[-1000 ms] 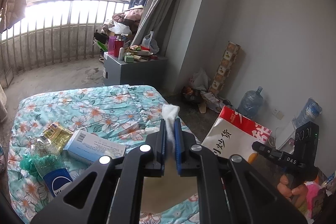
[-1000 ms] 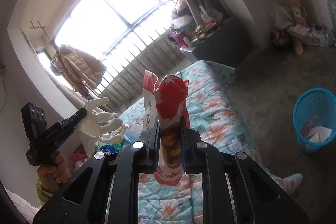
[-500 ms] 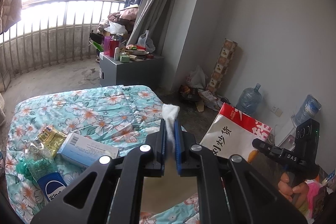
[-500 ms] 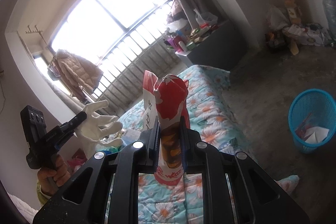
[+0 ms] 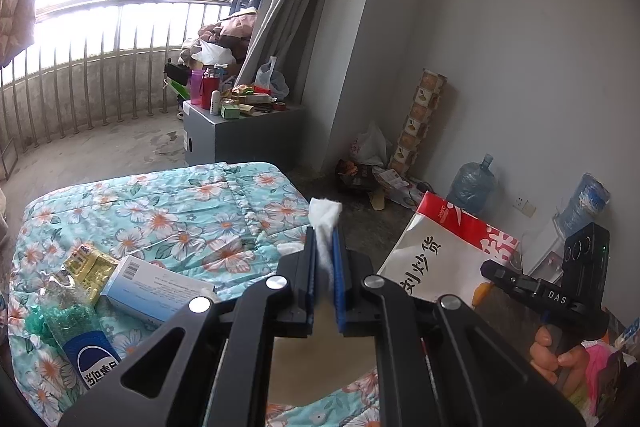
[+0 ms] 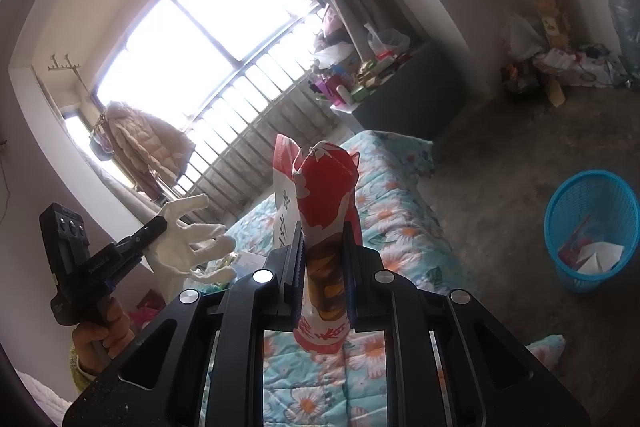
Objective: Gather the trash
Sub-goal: 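Hold the tissue raised in the left tool while the right tool holds the snack bag, then carry the snack bag and tissue to the wastebasket and open both tools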
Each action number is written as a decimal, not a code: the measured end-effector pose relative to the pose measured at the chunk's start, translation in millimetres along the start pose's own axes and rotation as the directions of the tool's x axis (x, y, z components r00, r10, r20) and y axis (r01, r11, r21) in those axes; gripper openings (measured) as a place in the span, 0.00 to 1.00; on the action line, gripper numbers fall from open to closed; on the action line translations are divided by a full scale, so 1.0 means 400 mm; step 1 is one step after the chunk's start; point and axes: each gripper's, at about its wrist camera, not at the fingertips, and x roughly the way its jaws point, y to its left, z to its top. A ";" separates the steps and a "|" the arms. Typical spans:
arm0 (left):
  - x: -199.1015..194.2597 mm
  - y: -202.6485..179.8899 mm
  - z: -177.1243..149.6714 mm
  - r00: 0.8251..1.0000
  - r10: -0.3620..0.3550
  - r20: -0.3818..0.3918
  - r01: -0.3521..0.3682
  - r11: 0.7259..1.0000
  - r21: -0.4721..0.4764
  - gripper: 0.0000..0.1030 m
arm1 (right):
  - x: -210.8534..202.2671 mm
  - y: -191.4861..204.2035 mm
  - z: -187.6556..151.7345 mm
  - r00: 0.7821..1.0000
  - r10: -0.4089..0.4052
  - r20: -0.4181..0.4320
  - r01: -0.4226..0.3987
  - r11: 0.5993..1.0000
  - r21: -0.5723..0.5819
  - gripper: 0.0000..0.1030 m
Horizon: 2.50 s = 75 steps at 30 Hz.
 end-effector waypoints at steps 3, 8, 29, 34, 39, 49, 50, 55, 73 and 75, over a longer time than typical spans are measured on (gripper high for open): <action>0.003 -0.004 0.001 1.000 0.000 -0.002 0.000 1.000 0.003 0.07 | -0.003 -0.003 0.001 1.000 -0.001 0.004 0.001 1.000 0.004 0.14; 0.010 -0.013 0.002 1.000 -0.001 -0.005 0.001 1.000 0.013 0.07 | -0.012 -0.009 0.002 1.000 -0.006 0.014 0.006 1.000 0.010 0.14; 0.197 -0.166 0.066 0.986 -0.146 -0.083 0.153 0.984 0.093 0.07 | -0.183 -0.149 0.095 0.956 -0.213 0.204 0.198 0.976 0.093 0.14; 0.363 -0.305 0.077 0.957 -0.226 -0.181 0.250 0.960 0.127 0.07 | -0.259 -0.243 0.133 0.876 -0.401 0.269 0.372 0.916 0.154 0.14; 0.564 -0.430 0.038 0.912 -0.257 -0.319 0.310 0.942 0.128 0.07 | -0.251 -0.366 0.115 0.824 -0.521 0.225 0.477 0.850 0.223 0.15; 1.023 -0.640 -0.130 0.783 -0.187 -0.593 0.309 0.945 0.109 0.07 | -0.104 -0.687 0.031 0.749 -0.663 0.012 0.598 0.682 0.421 0.15; 1.056 -0.652 -0.145 0.772 -0.181 -0.610 0.304 0.947 0.104 0.07 | -0.091 -0.715 0.031 0.750 -0.662 -0.004 0.597 0.673 0.437 0.15; 1.163 -0.700 -0.201 0.743 -0.146 -0.653 0.288 0.950 0.116 0.07 | -0.022 -0.842 0.024 0.764 -0.641 -0.069 0.581 0.639 0.504 0.19; 1.295 -0.725 -0.297 0.704 -0.097 -0.704 0.238 0.966 0.105 0.08 | -0.118 -0.955 -0.087 0.755 -0.637 -0.155 0.570 0.522 0.635 0.67; 1.310 -0.731 -0.311 0.689 -0.074 -0.720 0.220 0.969 0.111 0.33 | -0.126 -0.938 -0.085 0.752 -0.644 -0.138 0.567 0.527 0.633 0.68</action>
